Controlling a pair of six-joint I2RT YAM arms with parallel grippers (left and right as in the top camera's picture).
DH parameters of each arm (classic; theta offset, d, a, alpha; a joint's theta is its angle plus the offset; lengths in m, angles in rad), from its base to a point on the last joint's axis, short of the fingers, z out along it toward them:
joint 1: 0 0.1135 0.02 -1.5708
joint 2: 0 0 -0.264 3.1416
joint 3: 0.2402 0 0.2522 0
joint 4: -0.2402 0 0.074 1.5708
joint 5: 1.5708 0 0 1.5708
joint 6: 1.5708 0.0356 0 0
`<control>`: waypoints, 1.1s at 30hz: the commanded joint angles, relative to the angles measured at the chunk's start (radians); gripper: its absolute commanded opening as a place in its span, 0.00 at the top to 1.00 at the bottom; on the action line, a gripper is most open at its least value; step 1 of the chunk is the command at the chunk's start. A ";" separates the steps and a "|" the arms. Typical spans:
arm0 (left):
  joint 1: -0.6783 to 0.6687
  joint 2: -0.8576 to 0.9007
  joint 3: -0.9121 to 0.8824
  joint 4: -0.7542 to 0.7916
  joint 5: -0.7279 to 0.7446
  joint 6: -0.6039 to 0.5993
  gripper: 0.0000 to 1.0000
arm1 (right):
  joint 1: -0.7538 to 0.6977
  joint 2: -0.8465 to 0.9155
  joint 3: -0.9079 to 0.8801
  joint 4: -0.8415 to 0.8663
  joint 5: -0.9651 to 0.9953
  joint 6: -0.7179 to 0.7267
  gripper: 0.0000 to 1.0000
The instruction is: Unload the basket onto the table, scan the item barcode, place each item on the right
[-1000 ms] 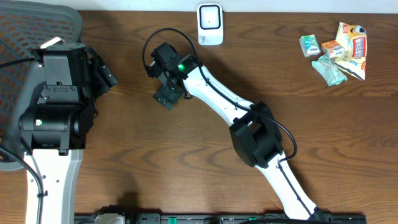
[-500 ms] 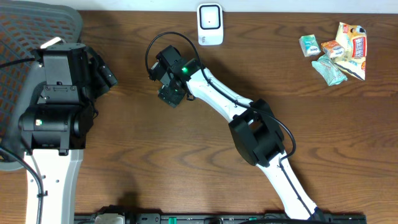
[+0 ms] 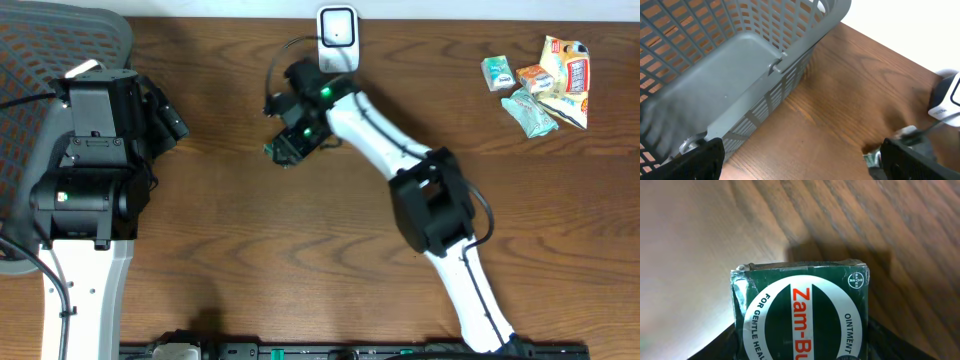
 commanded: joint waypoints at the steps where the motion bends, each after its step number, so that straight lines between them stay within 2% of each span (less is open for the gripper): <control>1: 0.003 -0.007 0.013 -0.001 -0.010 -0.005 0.02 | -0.095 -0.039 0.000 -0.034 -0.345 0.015 0.39; 2: 0.003 -0.007 0.013 -0.001 -0.010 -0.005 0.02 | -0.119 -0.037 -0.003 -0.050 -0.412 0.015 0.39; 5: 0.003 -0.007 0.013 -0.001 -0.010 -0.005 0.02 | -0.176 -0.032 -0.054 -0.091 -0.546 0.014 0.48; 12: 0.003 -0.007 0.013 -0.001 -0.010 -0.005 0.02 | -0.264 -0.032 -0.267 -0.048 -0.752 0.015 0.40; 15: 0.003 -0.007 0.013 -0.001 -0.010 -0.005 0.02 | -0.319 -0.032 -0.310 -0.047 -0.786 0.016 0.27; 16: 0.003 -0.007 0.013 -0.001 -0.010 -0.005 0.02 | -0.336 -0.032 -0.309 -0.062 -0.779 0.015 0.12; 17: 0.003 -0.007 0.013 -0.001 -0.010 -0.005 0.02 | -0.349 -0.033 -0.309 -0.072 -0.780 0.016 0.03; 19: 0.003 -0.007 0.013 -0.001 -0.010 -0.005 0.02 | -0.399 -0.035 -0.298 -0.103 -0.775 0.018 0.01; 25: 0.003 -0.007 0.013 -0.001 -0.010 -0.005 0.02 | -0.467 -0.069 -0.274 -0.172 -0.661 0.049 0.01; 28: 0.003 -0.007 0.013 -0.001 -0.010 -0.005 0.02 | -0.433 -0.142 -0.274 -0.208 -0.427 0.049 0.01; 30: 0.003 -0.007 0.013 -0.001 -0.010 -0.005 0.02 | -0.407 -0.183 -0.274 -0.211 -0.344 0.050 0.01; 33: 0.003 -0.007 0.013 -0.001 -0.010 -0.005 0.02 | -0.281 -0.322 -0.274 -0.183 0.041 0.175 0.01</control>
